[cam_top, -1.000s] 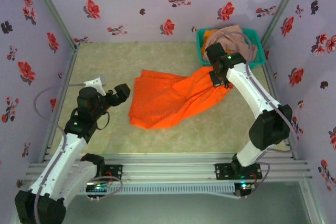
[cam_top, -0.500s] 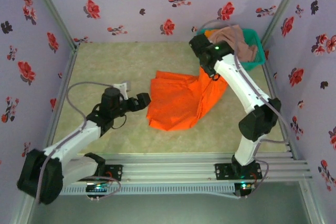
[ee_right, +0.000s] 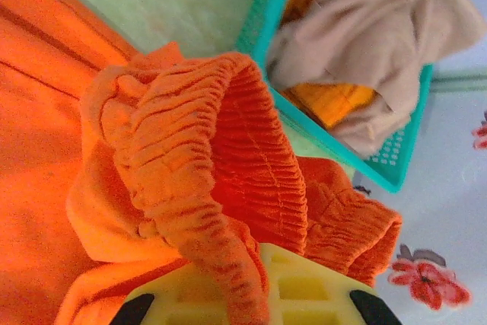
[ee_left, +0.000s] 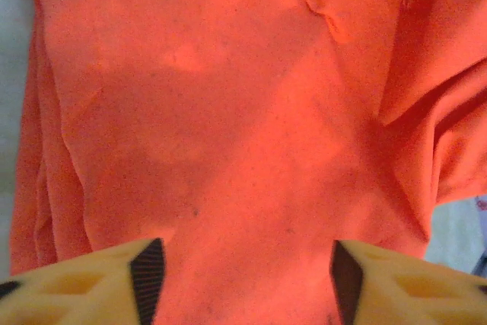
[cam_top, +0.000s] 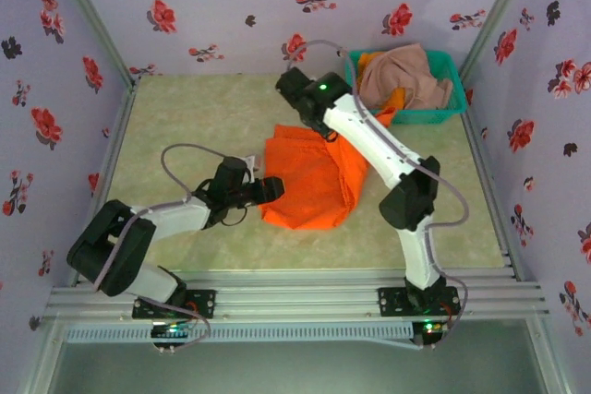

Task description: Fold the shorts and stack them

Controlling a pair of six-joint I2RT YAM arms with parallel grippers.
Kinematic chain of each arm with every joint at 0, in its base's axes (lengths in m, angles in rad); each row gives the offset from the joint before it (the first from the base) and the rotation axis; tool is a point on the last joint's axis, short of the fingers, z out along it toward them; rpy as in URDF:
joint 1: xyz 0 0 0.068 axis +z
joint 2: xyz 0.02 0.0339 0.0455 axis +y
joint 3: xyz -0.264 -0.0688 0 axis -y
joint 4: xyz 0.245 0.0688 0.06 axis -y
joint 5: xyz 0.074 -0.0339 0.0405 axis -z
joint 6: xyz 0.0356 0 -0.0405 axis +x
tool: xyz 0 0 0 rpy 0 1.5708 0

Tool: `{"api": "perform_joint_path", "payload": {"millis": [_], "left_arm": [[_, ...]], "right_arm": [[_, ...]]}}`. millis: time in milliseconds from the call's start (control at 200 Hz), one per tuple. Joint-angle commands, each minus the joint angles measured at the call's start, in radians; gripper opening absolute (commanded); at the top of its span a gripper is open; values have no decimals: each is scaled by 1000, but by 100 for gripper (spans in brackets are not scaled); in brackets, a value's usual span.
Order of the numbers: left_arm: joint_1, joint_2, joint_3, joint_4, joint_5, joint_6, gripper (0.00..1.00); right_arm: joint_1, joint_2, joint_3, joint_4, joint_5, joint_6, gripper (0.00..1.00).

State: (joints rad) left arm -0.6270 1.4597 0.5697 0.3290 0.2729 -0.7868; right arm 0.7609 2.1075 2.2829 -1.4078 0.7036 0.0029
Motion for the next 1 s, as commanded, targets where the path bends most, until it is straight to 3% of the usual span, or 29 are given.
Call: {"api": "perform_joint_path", "payload": {"millis": [0, 80, 190, 335, 440, 560, 595, 665, 750, 860, 995], "left_arm": [[-15, 17, -33, 33, -48, -7, 43], [-22, 23, -60, 36, -64, -12, 30], [-26, 24, -97, 48, -79, -25, 21], [-29, 14, -134, 67, -90, -43, 18], [-28, -61, -165, 66, -124, -55, 18], [-28, -265, -212, 4, -213, -74, 29], [-27, -342, -222, -46, -249, -79, 36], [-24, -504, -242, -152, -319, -91, 50], [-17, -677, -246, -255, -364, -95, 67], [-1, -755, -154, -386, -378, -53, 76], [25, -618, 31, -480, -299, -19, 81]], "right_arm": [[51, 79, 97, -64, -16, 19, 0], [83, 134, 149, -69, -42, 35, 0], [122, 197, 195, -53, -96, 65, 0], [158, 262, 204, 23, -216, 126, 0], [165, 303, 204, 80, -403, 201, 13], [155, 293, 211, 176, -680, 280, 42], [145, 267, 210, 209, -746, 306, 51], [117, 187, 178, 282, -817, 360, 69], [70, 52, 46, 396, -859, 419, 82], [20, -145, -236, 587, -891, 498, 84], [-15, -297, -535, 734, -842, 564, 84]]}}
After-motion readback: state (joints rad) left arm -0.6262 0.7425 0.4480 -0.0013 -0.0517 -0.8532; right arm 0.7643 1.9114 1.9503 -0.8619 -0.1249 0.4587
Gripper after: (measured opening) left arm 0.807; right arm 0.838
